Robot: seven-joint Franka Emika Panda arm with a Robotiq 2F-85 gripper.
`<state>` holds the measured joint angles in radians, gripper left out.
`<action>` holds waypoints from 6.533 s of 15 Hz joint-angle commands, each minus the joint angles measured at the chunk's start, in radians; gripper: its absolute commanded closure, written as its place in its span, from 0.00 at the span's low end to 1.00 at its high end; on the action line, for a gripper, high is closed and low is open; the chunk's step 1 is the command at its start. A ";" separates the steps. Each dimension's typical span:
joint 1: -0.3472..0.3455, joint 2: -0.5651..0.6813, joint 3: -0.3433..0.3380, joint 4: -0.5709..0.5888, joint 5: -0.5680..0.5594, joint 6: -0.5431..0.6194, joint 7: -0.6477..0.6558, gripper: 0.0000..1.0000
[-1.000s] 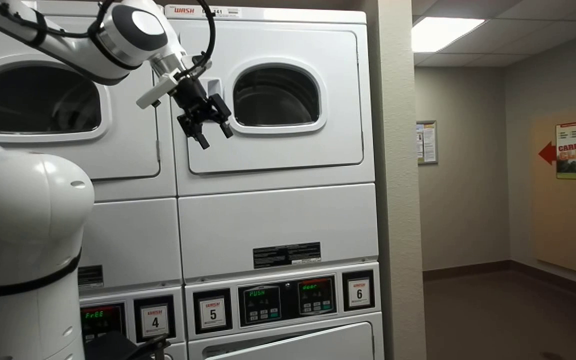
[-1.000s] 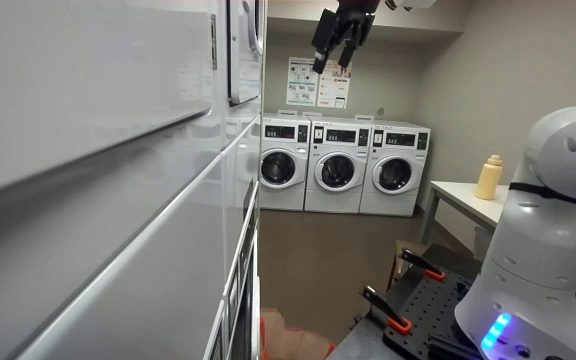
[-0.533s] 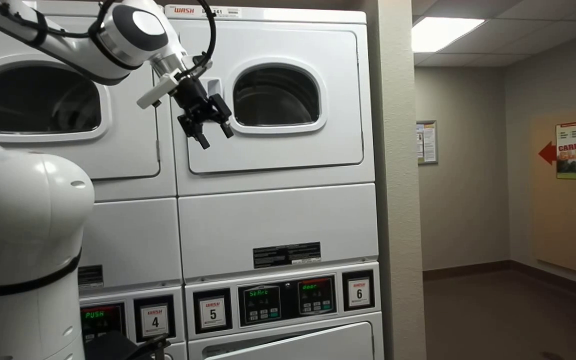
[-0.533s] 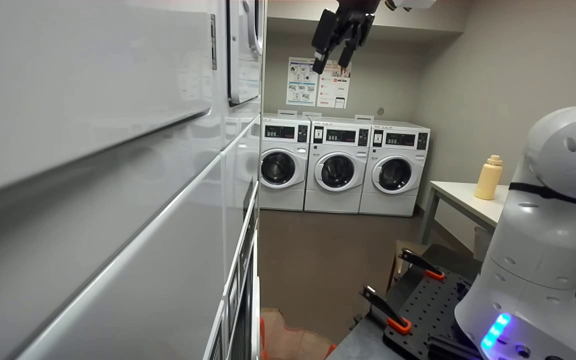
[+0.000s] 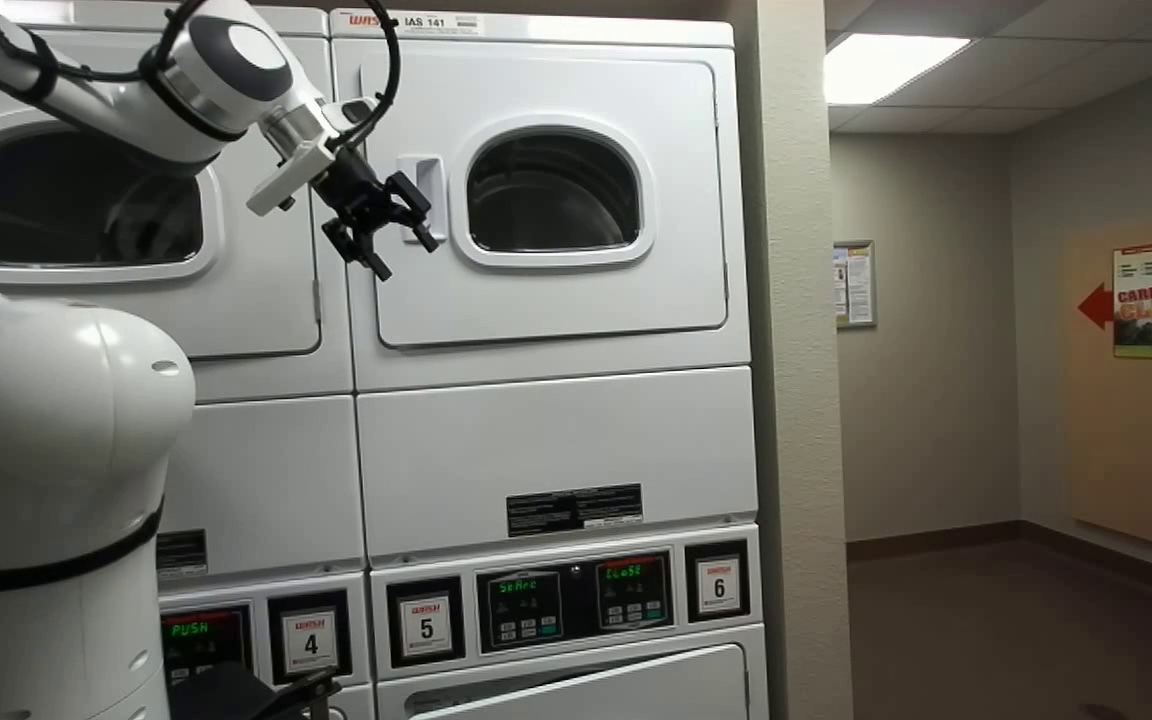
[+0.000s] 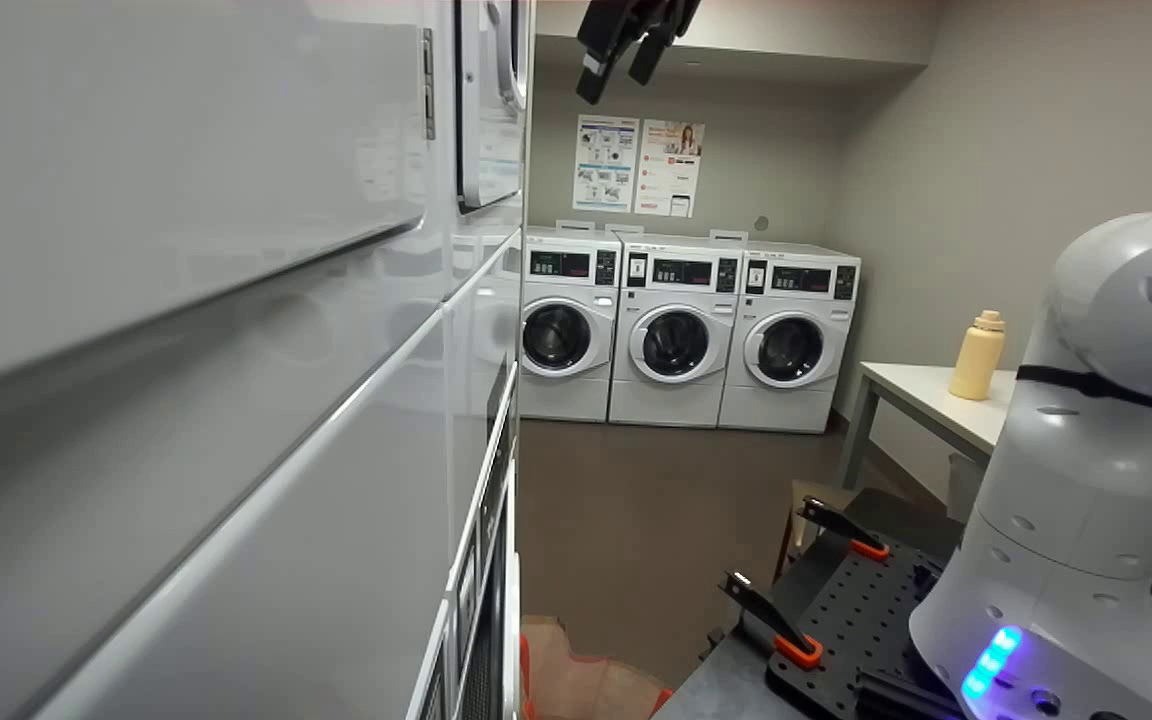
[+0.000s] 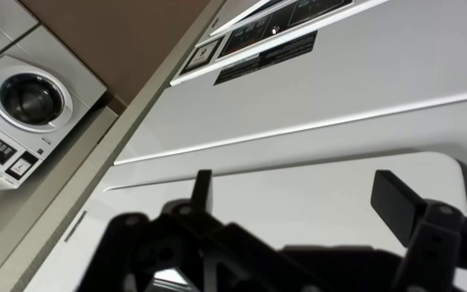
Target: Open the door of the washing machine on the top right
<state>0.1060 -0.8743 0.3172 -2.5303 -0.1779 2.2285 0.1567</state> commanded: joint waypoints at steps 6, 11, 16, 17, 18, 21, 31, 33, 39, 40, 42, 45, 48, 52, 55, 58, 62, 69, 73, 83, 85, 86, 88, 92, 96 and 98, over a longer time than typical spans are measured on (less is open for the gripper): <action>0.005 0.090 0.096 0.037 -0.032 0.232 0.032 0.00; 0.013 0.093 0.114 0.068 -0.027 0.272 0.029 0.00; -0.016 0.068 0.145 0.062 -0.055 0.310 0.042 0.00; -0.022 0.059 0.151 0.056 -0.063 0.314 0.047 0.00; -0.030 0.054 0.157 0.051 -0.073 0.321 0.051 0.00; -0.059 0.037 0.177 0.039 -0.116 0.329 0.080 0.00; -0.111 0.056 0.212 -0.017 -0.138 0.410 0.159 0.00; -0.113 0.072 0.221 -0.018 -0.130 0.425 0.168 0.00; -0.151 0.072 0.248 -0.028 -0.147 0.447 0.190 0.00; -0.165 0.067 0.257 -0.034 -0.153 0.455 0.195 0.00; -0.188 0.055 0.273 -0.047 -0.157 0.467 0.205 0.00; -0.215 0.031 0.286 -0.058 -0.159 0.463 0.202 0.00; -0.228 -0.012 0.281 -0.065 -0.158 0.427 0.194 0.00; -0.219 -0.080 0.257 -0.081 -0.151 0.347 0.182 0.00; -0.192 -0.138 0.233 -0.061 -0.142 0.180 0.167 0.00; -0.169 -0.202 0.200 -0.033 -0.159 -0.013 0.161 0.00; -0.195 -0.277 0.142 0.014 -0.237 -0.221 0.155 0.00; -0.318 -0.299 0.072 0.094 -0.518 -0.434 0.167 0.00; -0.341 -0.287 0.040 0.106 -0.721 -0.542 0.188 0.00; -0.140 -0.185 -0.089 0.126 -0.769 -0.689 0.267 0.00; -0.078 -0.152 -0.103 0.140 -0.721 -0.642 0.305 0.00; -0.051 -0.132 -0.106 0.150 -0.691 -0.615 0.324 0.00; -0.011 -0.098 -0.119 0.165 -0.635 -0.543 0.341 0.00; 0.021 -0.046 -0.163 0.192 -0.506 -0.364 0.306 0.00; 0.020 -0.006 -0.199 0.216 -0.322 -0.203 0.217 0.00; 0.020 0.011 -0.212 0.228 -0.207 -0.157 0.139 0.00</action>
<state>0.1157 -0.9038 0.1296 -2.3419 -0.5069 2.0199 0.3877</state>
